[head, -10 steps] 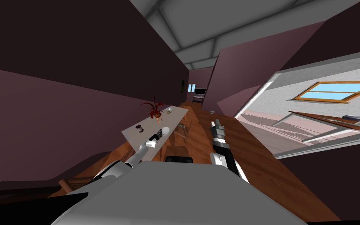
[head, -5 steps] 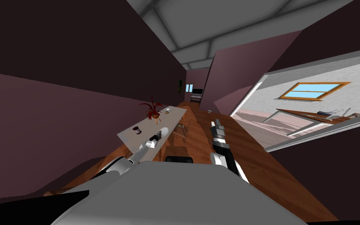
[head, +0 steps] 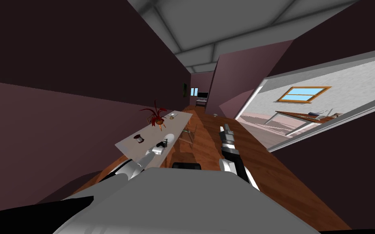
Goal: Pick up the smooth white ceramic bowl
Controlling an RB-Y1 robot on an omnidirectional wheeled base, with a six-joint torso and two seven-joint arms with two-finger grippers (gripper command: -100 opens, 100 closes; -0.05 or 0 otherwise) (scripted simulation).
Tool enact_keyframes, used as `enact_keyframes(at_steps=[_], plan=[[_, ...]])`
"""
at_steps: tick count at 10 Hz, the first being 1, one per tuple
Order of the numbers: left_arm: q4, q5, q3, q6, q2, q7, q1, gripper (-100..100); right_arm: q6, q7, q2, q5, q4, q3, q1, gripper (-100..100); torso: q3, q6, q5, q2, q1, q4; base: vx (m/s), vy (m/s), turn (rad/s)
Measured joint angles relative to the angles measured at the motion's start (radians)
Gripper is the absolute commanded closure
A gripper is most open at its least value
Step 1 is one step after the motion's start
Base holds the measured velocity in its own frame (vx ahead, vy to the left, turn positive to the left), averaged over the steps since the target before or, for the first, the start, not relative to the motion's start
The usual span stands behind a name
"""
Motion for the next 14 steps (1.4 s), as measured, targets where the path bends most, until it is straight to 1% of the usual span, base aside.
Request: enact_keyframes(at_steps=[1,2,3,4,5,6,7,8,12,13,14], plan=[[0.020,0.004,-0.007,0.005,-0.005,0.000,-0.009,-100,0.000,0.000,0.000,0.000,0.000,0.000,0.000,0,0.000,0.000,0.000,0.000,-0.001,0.000,0.060,0.024,-0.062],[0.062,0.016,-0.024,0.001,-0.015,-0.001,-0.024,-100,0.000,0.000,0.000,0.000,0.000,0.000,0.000,0,0.000,0.000,0.000,-0.001,-0.001,0.000,0.031,0.013,-0.020],[0.067,0.018,-0.027,0.000,-0.016,-0.001,-0.025,0,0.000,0.000,0.000,0.000,0.000,0.000,0.000,0,0.000,0.000,0.000,0.001,-0.002,0.000,0.005,0.002,0.004],[0.066,0.018,-0.026,0.000,-0.016,-0.001,-0.025,-100,0.000,0.000,0.000,0.000,0.000,0.000,0.000,0,0.001,0.000,-0.001,0.002,-0.003,0.000,0.074,0.017,-0.006],[0.076,0.015,-0.021,-0.014,-0.023,-0.007,-0.018,-100,0.000,0.000,0.000,0.000,0.000,0.000,0.000,0,0.000,0.000,0.000,-0.001,-0.002,0.000,0.113,0.035,-0.005],[0.075,-0.017,0.012,-0.026,-0.040,-0.014,-0.003,-100,0.000,0.000,0.000,0.000,0.000,0.000,0.000,0,-0.002,0.000,0.000,-0.003,-0.001,-0.001,0.104,0.026,-0.005],[0.095,-0.025,0.021,-0.043,-0.052,-0.020,-0.002,-100,0.000,0.000,0.000,0.000,0.000,0.000,0.000,0,-0.002,0.000,0.000,-0.004,-0.001,-0.001,0.043,0.008,-0.001],[0.098,-0.025,0.021,-0.048,-0.053,-0.022,-0.002,100,0.000,0.000,0.000,0.000,0.000,0.000,0.000,0,-0.001,0.000,0.000,-0.001,-0.002,0.000,0.008,0.002,0.001],[0.098,-0.026,0.021,-0.047,-0.053,-0.023,-0.002,100,0.000,0.000,0.000,0.000,0.000,0.000,0.000,0,0.002,-0.001,0.000,0.004,-0.003,0.001,0.001,0.000,-0.002],[0.099,-0.026,0.020,-0.046,-0.053,-0.023,-0.002,0,0.000,0.000,0.000,0.000,0.000,0.000,0.000,0,0.003,-0.001,-0.001,0.004,-0.003,0.001,0.000,0.000,0.000],[0.099,-0.026,0.020,-0.046,-0.053,-0.023,-0.002,100,0.000,0.000,0.000,0.000,0.000,0.000,0.000,0,0.003,-0.001,-0.001,0.004,-0.003,0.002,-0.082,-0.034,0.008]])
